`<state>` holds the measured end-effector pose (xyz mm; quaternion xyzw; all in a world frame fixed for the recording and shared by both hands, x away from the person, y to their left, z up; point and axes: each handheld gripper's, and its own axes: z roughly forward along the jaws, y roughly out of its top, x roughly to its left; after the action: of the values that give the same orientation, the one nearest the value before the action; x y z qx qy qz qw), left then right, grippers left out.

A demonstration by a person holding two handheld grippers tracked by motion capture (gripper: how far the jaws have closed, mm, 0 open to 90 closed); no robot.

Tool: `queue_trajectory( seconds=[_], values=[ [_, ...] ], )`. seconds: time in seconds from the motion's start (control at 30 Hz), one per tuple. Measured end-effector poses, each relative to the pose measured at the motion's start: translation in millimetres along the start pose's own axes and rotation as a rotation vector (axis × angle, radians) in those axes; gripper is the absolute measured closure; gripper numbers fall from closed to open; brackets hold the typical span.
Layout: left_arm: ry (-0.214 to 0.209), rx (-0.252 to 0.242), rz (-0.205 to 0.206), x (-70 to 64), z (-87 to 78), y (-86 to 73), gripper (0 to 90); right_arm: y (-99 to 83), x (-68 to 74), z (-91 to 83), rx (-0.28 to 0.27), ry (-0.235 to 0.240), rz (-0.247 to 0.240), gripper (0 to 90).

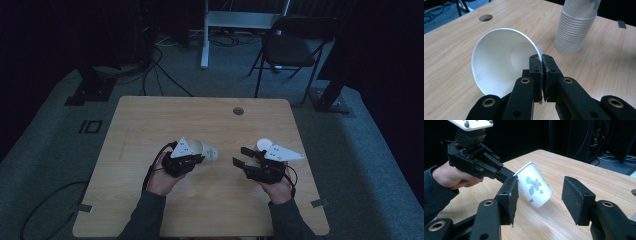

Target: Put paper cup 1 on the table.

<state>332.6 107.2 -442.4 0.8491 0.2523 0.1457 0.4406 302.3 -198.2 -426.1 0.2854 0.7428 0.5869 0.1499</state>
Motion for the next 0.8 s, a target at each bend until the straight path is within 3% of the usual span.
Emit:
queue_trajectory(
  seconds=[0.5,0.8],
  values=[
    [-0.005,0.082,0.039,2.6,8.4,0.6,87.6,-0.2,0.7,1.0,0.001,0.005,0.002,46.4],
    [-0.003,0.107,0.045,4.0,11.8,0.3,87.5,-0.3,0.8,1.5,0.001,0.008,0.003,46.4]
  ],
)
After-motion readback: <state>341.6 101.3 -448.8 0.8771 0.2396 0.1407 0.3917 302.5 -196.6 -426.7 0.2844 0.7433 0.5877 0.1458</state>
